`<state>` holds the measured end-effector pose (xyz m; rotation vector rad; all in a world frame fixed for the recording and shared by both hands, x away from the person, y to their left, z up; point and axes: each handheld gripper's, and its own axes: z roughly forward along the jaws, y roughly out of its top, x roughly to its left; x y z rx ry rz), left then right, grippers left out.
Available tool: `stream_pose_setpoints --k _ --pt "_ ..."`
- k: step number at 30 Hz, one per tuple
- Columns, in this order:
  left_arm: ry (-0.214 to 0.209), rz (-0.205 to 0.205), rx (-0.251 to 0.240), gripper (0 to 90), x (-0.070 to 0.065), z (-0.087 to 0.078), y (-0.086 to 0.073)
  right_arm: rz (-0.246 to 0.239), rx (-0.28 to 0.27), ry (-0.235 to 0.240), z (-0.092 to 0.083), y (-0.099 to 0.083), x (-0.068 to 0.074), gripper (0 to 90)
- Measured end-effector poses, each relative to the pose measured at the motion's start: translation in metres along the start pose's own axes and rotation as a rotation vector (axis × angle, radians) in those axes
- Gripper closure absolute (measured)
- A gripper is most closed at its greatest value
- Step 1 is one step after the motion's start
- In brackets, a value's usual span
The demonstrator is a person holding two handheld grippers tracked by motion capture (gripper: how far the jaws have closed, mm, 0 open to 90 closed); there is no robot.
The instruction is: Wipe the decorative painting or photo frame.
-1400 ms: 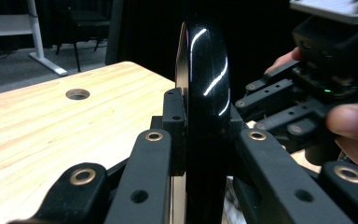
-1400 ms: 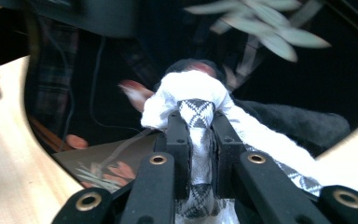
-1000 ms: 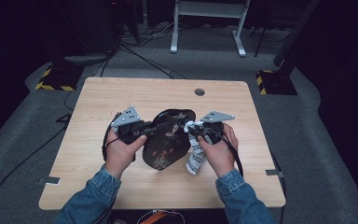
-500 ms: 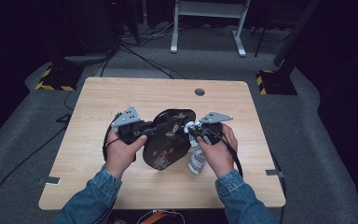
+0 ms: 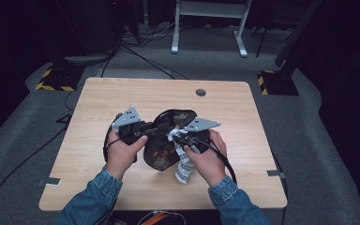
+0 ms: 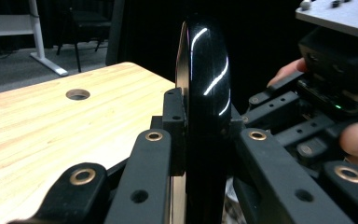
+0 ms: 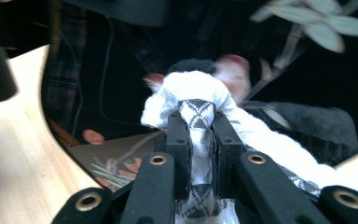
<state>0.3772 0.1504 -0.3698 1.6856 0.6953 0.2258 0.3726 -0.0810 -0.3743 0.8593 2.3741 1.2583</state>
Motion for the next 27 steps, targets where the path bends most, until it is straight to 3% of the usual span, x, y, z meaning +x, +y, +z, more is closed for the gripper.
stream_pose_setpoints --k 2,5,18,23,27 --pt "-0.001 0.004 -0.001 80.0 0.001 0.0 0.0 -0.013 0.004 0.0 0.001 0.001 0.003 81.5" --pt "-0.003 0.01 0.0 80.1 0.001 -0.001 0.0 0.01 -0.005 0.021 0.001 -0.001 -0.002 81.6" --pt "0.001 0.014 0.003 80.1 -0.001 0.0 0.0 0.077 0.037 -0.106 0.0 -0.024 -0.041 81.5" --pt "0.0 0.013 0.0 80.1 -0.001 0.0 0.0 0.11 0.048 -0.134 -0.001 -0.028 -0.054 81.5" --pt "0.0 0.012 0.001 80.1 0.0 0.0 0.0 0.114 0.046 -0.141 0.0 -0.029 -0.055 81.5"
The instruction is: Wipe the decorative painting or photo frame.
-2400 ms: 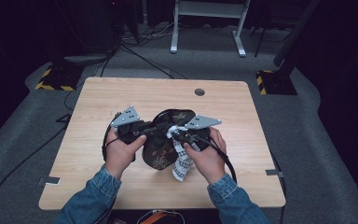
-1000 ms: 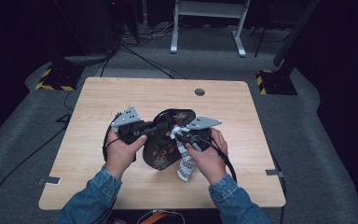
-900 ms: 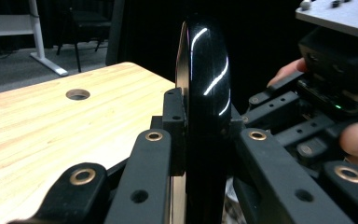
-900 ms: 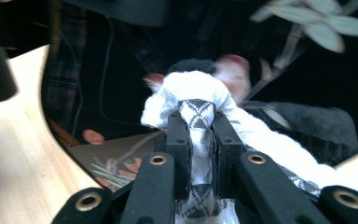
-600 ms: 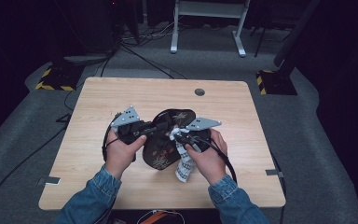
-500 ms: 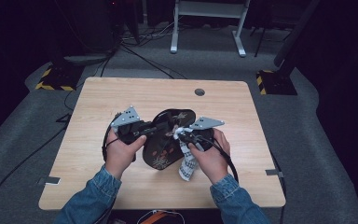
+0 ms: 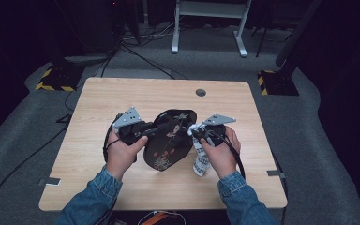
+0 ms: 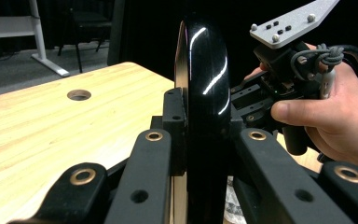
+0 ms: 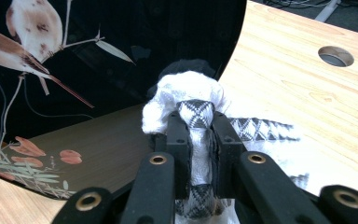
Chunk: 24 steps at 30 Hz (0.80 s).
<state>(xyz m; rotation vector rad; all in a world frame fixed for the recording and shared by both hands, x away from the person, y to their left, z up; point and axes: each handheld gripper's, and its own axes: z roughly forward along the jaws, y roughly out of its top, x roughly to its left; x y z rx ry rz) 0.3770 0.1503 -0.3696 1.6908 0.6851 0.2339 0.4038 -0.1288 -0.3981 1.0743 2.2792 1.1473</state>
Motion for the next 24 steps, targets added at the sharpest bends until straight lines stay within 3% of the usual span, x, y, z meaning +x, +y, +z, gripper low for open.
stream_pose_setpoints --k 8,17,19,24 --pt "0.004 -0.001 -0.001 80.1 0.0 0.0 0.0 -0.023 0.011 0.035 0.001 0.001 0.014 81.5" --pt "0.0 -0.003 -0.002 80.1 0.0 0.0 0.0 -0.073 -0.008 0.117 -0.003 0.012 0.041 81.4" --pt "0.001 -0.005 -0.001 80.1 0.0 0.0 0.0 -0.101 -0.019 0.142 -0.004 0.016 0.052 81.5" --pt "-0.001 -0.007 0.0 80.1 0.001 0.0 0.0 -0.137 -0.016 0.148 -0.004 0.019 0.061 81.4"
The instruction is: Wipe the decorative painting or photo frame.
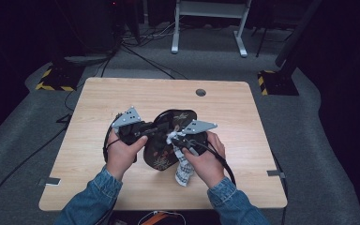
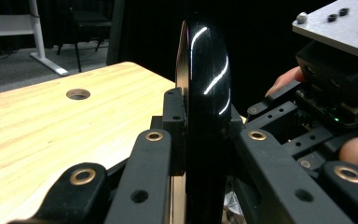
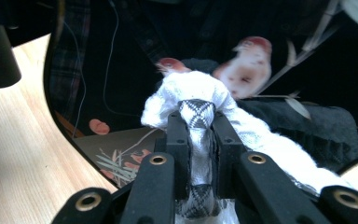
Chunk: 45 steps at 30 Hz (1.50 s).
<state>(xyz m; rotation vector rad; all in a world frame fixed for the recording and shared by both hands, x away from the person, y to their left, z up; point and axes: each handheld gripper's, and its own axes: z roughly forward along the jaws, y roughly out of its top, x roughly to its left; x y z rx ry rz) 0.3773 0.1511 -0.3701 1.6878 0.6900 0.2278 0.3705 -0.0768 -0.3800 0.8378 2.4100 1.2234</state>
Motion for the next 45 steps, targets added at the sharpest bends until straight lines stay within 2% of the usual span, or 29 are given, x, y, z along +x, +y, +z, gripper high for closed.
stream_pose_setpoints --k 4,10,14,24,26,29,32,38,41,42,45 --pt "-0.002 0.0 0.0 80.0 0.0 0.0 0.0 0.005 -0.002 0.005 0.0 -0.003 -0.003 81.5" --pt "-0.002 0.001 0.003 80.0 0.0 0.0 0.0 0.032 0.033 -0.037 0.003 -0.015 -0.018 81.5" --pt "-0.003 -0.001 0.005 80.0 -0.001 0.0 0.0 0.057 0.054 -0.085 0.002 -0.023 -0.034 81.5" --pt "-0.004 0.002 0.007 79.6 -0.001 0.0 0.0 0.105 0.079 -0.145 0.002 -0.033 -0.057 81.4" --pt "-0.003 0.001 0.006 79.6 -0.001 0.001 0.0 0.112 0.079 -0.144 0.002 -0.034 -0.06 81.4" --pt "-0.003 -0.002 0.005 79.7 0.0 0.001 0.0 0.102 0.085 -0.155 0.002 -0.033 -0.057 81.4" --pt "-0.003 -0.003 0.006 79.8 -0.001 0.001 0.0 0.1 0.084 -0.144 0.003 -0.032 -0.053 81.4" --pt "0.0 -0.002 0.002 79.9 -0.001 0.001 0.0 0.072 0.062 -0.071 0.004 -0.023 -0.032 81.4" --pt "0.0 -0.005 0.005 79.9 -0.001 0.001 0.0 0.061 0.056 -0.052 0.004 -0.019 -0.025 81.4" --pt "0.001 -0.008 0.004 79.9 -0.001 0.001 0.0 0.038 0.049 -0.034 0.004 -0.014 -0.016 81.4" --pt "0.001 -0.008 0.005 79.9 -0.001 0.001 0.0 0.018 0.042 -0.017 0.004 -0.01 -0.008 81.4"
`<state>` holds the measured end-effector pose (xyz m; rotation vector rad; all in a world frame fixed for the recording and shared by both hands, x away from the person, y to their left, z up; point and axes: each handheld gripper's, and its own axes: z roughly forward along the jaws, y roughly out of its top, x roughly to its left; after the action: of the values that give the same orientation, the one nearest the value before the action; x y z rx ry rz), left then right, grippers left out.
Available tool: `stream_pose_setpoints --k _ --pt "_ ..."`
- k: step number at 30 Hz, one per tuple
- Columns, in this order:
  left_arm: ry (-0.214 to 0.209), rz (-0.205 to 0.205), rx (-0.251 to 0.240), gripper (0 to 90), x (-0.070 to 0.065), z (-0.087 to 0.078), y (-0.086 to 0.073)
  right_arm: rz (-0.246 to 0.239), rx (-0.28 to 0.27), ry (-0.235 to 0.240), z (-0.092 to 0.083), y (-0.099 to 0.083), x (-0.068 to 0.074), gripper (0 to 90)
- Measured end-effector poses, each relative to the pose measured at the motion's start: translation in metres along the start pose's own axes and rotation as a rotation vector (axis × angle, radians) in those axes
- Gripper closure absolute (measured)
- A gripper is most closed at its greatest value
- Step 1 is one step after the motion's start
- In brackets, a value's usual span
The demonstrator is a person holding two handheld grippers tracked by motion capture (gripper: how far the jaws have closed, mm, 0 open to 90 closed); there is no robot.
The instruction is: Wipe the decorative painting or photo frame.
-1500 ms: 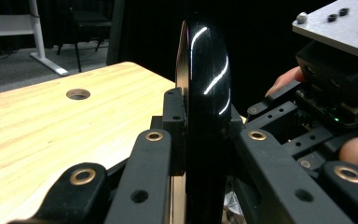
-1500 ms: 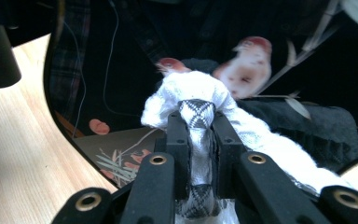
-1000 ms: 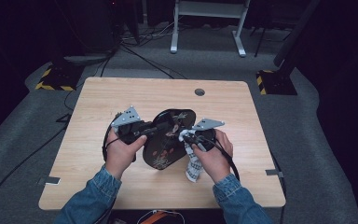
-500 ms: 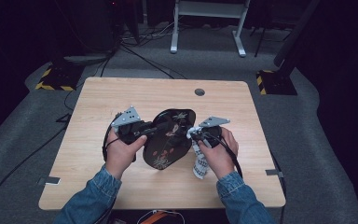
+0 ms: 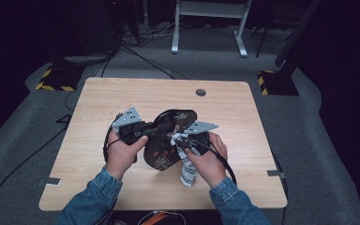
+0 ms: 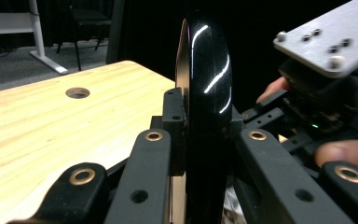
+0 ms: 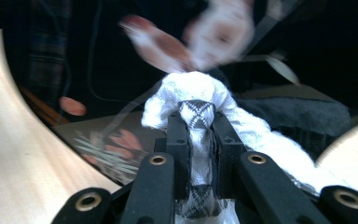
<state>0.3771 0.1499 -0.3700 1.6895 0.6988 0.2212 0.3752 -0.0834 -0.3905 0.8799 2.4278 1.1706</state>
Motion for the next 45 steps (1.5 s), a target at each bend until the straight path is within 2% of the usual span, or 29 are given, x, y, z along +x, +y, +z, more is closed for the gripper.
stream_pose_setpoints --k 5,9,15,26,31,34,39,45 --pt "-0.002 -0.003 -0.001 79.9 0.001 0.0 0.0 -0.022 -0.011 0.031 0.002 0.003 0.012 81.4" --pt "-0.006 -0.005 -0.002 79.8 0.001 0.0 0.0 -0.025 -0.015 0.038 0.003 0.002 0.011 81.4" --pt "-0.007 -0.006 0.0 79.8 0.001 0.0 0.0 0.004 0.015 0.007 0.005 -0.008 -0.003 81.5" --pt "-0.006 -0.001 0.002 79.7 0.001 0.0 0.0 0.067 0.058 -0.084 0.007 -0.025 -0.038 81.5" --pt "-0.005 0.001 0.003 79.6 0.001 0.0 0.0 0.088 0.077 -0.115 0.008 -0.031 -0.049 81.4" --pt "-0.007 -0.003 0.002 79.5 0.001 0.0 0.0 0.1 0.082 -0.118 0.008 -0.034 -0.053 81.4" --pt "-0.004 -0.005 -0.006 79.5 0.001 0.001 -0.001 0.092 0.09 -0.126 0.009 -0.033 -0.05 81.4" --pt "-0.004 -0.012 -0.009 79.5 0.001 0.002 -0.001 0.061 0.081 -0.084 0.008 -0.024 -0.034 81.4"
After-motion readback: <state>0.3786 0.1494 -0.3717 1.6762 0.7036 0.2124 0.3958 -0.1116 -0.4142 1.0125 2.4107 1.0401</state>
